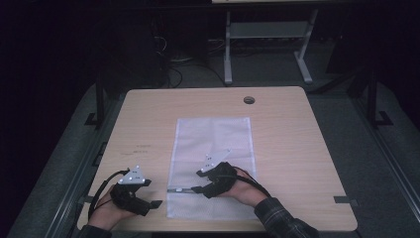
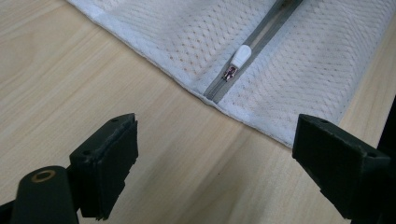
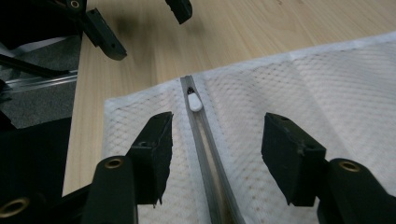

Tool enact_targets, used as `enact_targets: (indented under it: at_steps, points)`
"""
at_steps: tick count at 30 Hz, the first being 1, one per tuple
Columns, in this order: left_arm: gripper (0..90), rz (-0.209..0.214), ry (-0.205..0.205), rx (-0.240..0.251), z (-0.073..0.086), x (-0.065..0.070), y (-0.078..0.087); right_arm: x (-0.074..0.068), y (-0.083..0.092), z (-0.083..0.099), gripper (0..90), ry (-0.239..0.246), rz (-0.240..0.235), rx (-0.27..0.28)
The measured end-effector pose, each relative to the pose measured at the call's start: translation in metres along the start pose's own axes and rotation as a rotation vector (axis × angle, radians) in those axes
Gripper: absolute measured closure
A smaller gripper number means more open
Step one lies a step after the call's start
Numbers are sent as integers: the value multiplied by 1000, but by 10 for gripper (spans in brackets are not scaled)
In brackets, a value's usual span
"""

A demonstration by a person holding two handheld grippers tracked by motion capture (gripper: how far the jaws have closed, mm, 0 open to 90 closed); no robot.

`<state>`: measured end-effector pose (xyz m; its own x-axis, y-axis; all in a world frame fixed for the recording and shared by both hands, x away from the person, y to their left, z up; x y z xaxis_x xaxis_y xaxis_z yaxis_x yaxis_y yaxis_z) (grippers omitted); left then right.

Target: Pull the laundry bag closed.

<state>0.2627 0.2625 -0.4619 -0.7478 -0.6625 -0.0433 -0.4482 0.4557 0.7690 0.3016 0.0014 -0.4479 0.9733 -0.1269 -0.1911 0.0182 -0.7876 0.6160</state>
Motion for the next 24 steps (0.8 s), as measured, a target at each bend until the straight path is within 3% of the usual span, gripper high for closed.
enact_targets:
  at_steps: [13, 24]
  points:
    - [136, 3, -2, -1, 1, 0, 0, -2, -31, -9, 562, 39, -68, -40]
    - [136, 7, -4, -2, 1, 0, -1, 4, -54, -14, 593, 46, -80, -52]
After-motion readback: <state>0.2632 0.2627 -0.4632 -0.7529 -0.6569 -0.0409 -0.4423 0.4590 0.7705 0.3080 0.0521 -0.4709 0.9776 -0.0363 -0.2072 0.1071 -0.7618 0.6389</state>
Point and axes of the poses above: each handheld gripper's, and its own axes: y roughly backward along the jaws, z roughly out of its underside, x roughly to its right, the point moved 3 cm from there along -y, roughly forward along the jaws, and after that the axes turned 10 degrees about -z, right-handed, at the moved point
